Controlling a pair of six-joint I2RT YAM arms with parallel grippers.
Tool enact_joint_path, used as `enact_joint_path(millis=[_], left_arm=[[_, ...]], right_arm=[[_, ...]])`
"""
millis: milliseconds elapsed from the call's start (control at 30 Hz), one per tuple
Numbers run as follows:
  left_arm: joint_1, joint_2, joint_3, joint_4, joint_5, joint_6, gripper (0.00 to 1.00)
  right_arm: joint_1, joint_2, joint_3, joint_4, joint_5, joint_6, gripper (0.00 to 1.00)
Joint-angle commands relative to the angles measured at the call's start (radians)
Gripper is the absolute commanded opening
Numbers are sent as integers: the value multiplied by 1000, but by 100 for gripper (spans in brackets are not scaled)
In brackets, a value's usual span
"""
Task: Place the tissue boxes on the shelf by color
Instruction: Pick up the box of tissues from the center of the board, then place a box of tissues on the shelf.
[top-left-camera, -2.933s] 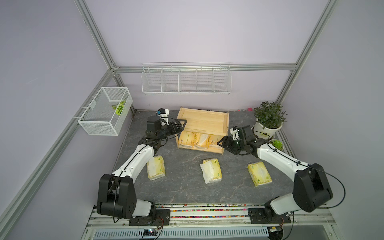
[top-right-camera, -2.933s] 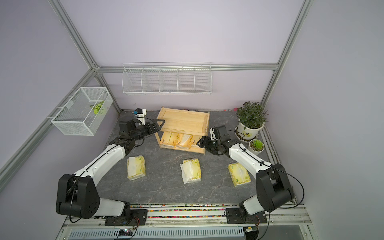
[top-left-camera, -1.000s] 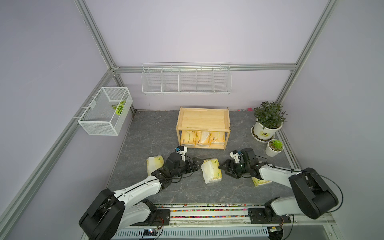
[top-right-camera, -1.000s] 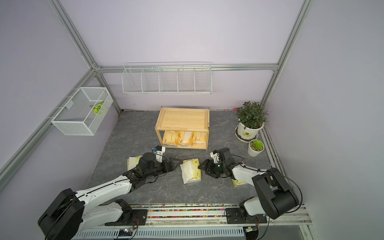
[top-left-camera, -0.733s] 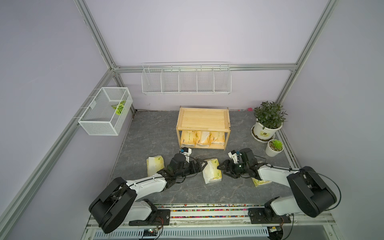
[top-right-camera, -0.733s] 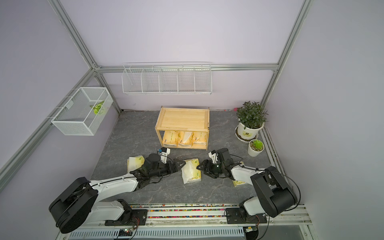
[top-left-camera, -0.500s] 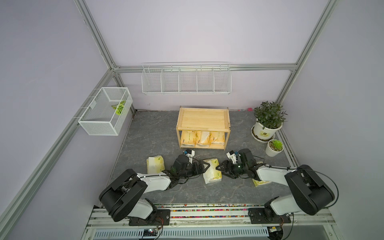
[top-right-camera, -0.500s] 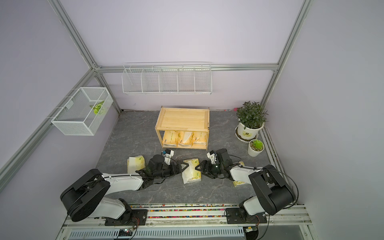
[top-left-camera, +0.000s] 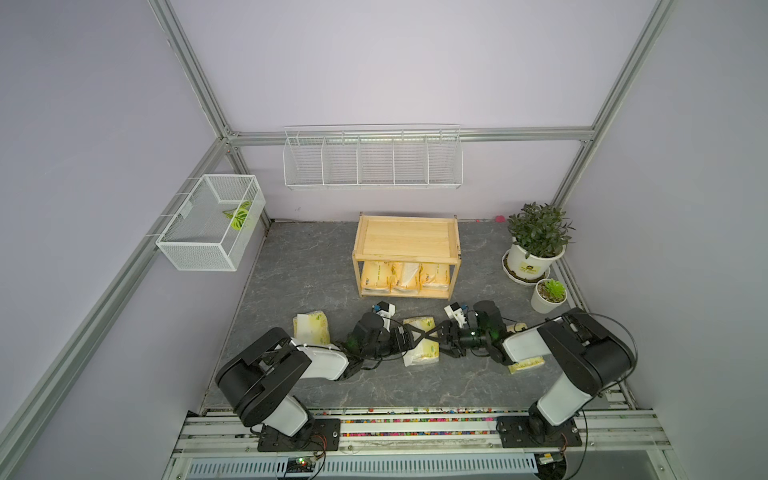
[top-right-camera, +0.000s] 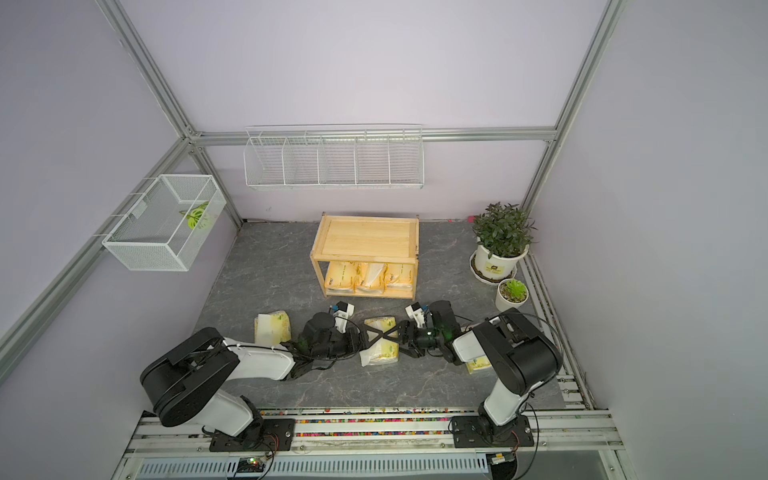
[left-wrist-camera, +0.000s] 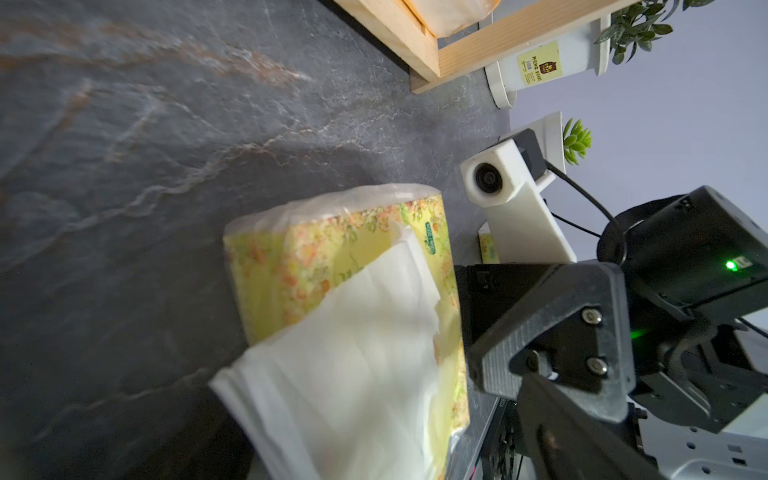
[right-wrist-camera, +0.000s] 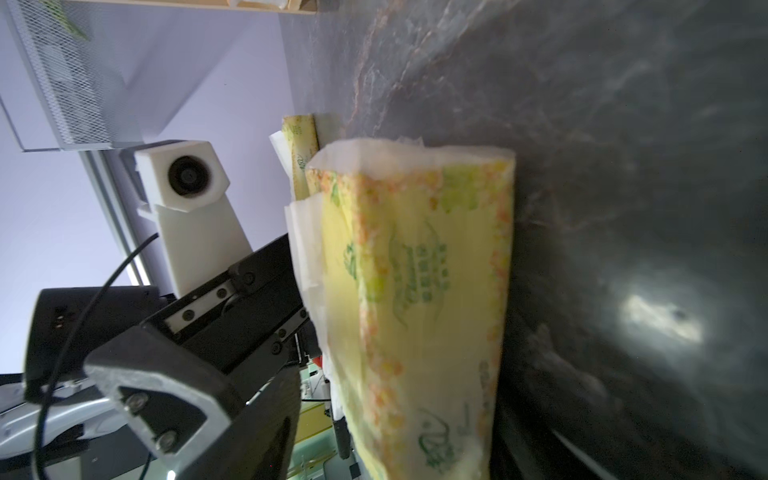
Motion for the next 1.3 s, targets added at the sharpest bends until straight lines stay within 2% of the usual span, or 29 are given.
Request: enact_joint_path(millis=[0, 133, 300, 533, 633, 733, 800, 867, 1033, 1133, 1267], left_arm=[[-5, 4, 7, 27, 11, -4, 100], [-5, -12, 4, 17, 2, -3, 100], [-5, -29, 6, -2, 0, -2, 100], [-4, -98, 32, -81, -12, 20, 100], [-3, -190, 61, -184, -59, 52, 100], [3, -321, 138, -419, -168, 82, 100], [14, -416, 201, -574, -255, 134, 100], [51, -496, 257, -683, -301, 174, 100], [223, -639, 419, -913, -341, 234, 100], [333, -635, 556, -1032, -335, 280, 100], [445, -581, 693, -1106, -306, 323, 100]], right_arm=[[8, 92, -46, 154, 3, 115, 68], [8, 126, -62, 221, 8, 142, 62], [8, 115, -60, 215, 1, 140, 47], [8, 68, -61, 208, 4, 161, 31], [8, 14, -64, 183, 6, 174, 28], [8, -74, -64, 106, 8, 167, 28], [8, -168, -49, -23, 12, 134, 28], [8, -277, -19, -202, 23, 72, 28], [9, -545, 160, -713, 67, -104, 28], [8, -604, 265, -842, 77, -125, 28], [7, -583, 405, -868, 66, -102, 28]])
